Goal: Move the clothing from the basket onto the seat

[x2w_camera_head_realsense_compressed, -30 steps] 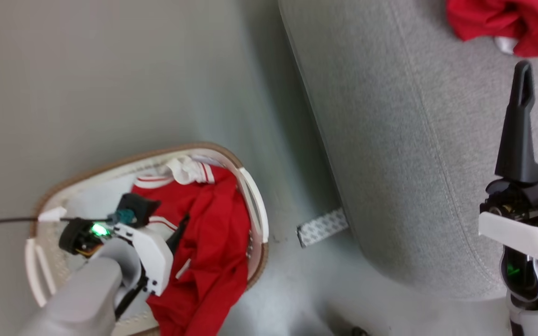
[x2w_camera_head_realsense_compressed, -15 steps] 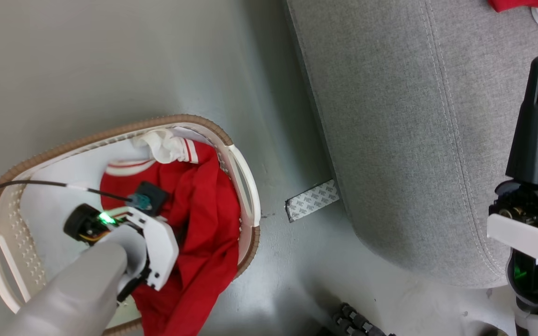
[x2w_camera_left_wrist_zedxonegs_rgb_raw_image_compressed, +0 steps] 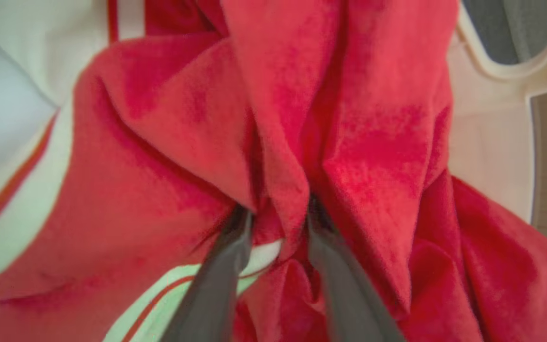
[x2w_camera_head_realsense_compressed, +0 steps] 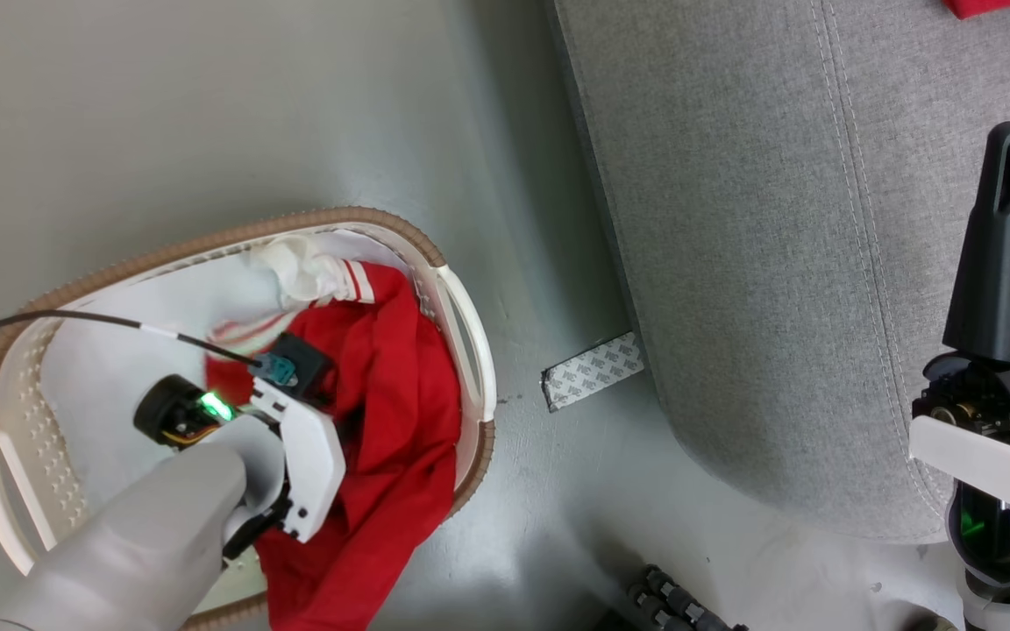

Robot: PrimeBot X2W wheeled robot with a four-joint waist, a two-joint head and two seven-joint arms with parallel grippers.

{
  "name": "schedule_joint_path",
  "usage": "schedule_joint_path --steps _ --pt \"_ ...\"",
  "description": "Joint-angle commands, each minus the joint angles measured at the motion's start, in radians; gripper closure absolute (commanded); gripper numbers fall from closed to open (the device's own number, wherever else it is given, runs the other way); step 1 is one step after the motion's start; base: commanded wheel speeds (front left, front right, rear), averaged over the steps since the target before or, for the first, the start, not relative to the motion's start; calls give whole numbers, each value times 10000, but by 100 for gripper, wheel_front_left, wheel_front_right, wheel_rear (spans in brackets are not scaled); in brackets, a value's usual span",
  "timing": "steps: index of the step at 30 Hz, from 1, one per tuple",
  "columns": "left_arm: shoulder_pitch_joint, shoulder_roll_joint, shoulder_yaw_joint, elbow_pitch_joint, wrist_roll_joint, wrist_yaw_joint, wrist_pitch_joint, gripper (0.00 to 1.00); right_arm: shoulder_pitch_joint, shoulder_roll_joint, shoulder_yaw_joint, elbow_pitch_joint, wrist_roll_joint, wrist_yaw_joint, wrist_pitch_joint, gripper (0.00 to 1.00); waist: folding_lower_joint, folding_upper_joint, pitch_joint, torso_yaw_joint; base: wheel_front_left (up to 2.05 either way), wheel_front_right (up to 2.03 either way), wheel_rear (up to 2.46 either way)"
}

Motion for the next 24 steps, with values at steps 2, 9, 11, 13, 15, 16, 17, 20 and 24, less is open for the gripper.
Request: schedule_joint_path --steps 2,9,11,13,15,16,17,20,24 --pt "-63 167 -77 -187 -103 3 -10 100 -64 12 19 89 -49 -26 -22 0 -1 0 -22 -8 0 0 0" --pt "-32 447 -142 -452 -389 5 -356 100 -359 11 172 265 95 -26 -22 0 -1 0 -254 -96 0 0 0" --pt "39 479 -143 -478 -496 5 -556 100 -470 11 205 328 120 -26 -22 0 -1 0 -392 -138 0 0 0" --pt "113 503 -145 -496 -587 5 -737 100 -529 12 241 410 119 -26 -22 0 -1 0 -565 -181 0 0 0" --pt "203 430 -147 -539 -621 3 -968 100 -613 9 199 498 53 -26 -22 0 -1 0 -834 -142 0 0 0" --pt "241 360 -148 -590 -595 3 -1064 100 -608 11 180 531 -35 -26 -22 0 -1 0 -976 -81 0 0 0" --pt "280 285 -149 -650 -546 3 -1184 100 -614 9 127 565 -108 -26 -22 0 -1 0 -1148 4 0 0 0" --pt "400 155 -142 -762 -628 3 -1517 100 -519 11 23 672 -317 -26 -22 0 -1 0 -1641 286 0 0 0" --pt "587 -184 -143 -905 -874 3 -2054 100 -304 6 -140 907 -626 -26 -22 0 -1 0 -2486 772 0 0 0"
